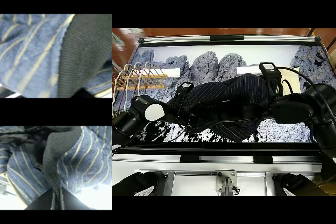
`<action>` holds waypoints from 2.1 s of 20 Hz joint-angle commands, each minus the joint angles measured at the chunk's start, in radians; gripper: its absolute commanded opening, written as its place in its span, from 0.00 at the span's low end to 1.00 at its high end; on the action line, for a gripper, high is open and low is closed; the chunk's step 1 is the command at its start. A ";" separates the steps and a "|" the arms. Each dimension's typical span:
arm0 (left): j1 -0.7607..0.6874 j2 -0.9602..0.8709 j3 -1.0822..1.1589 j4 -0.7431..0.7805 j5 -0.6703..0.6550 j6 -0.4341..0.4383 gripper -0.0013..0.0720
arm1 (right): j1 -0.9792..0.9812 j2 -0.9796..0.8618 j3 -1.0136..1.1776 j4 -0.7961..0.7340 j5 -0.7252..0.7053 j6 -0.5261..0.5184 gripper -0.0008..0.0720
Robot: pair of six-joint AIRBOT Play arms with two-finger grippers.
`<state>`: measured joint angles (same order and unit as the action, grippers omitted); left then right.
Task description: Fold the shirts.
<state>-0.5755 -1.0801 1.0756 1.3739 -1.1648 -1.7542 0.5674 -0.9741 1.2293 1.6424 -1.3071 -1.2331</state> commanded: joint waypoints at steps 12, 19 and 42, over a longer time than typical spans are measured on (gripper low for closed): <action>0.380 0.000 0.468 0.097 -0.275 0.374 0.84 | 0.011 0.003 -0.014 0.062 0.126 0.056 0.17; 0.673 -0.007 0.424 0.332 -0.196 0.422 0.84 | 0.011 0.003 -0.014 0.063 0.125 0.101 0.17; 0.870 -0.344 -0.035 0.452 0.311 0.282 0.73 | 0.011 0.003 -0.014 0.100 0.127 0.146 0.17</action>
<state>0.2935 -1.3891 1.0115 1.8099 -0.8753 -1.4307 0.5777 -0.9722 1.2156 1.7382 -1.1809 -1.1019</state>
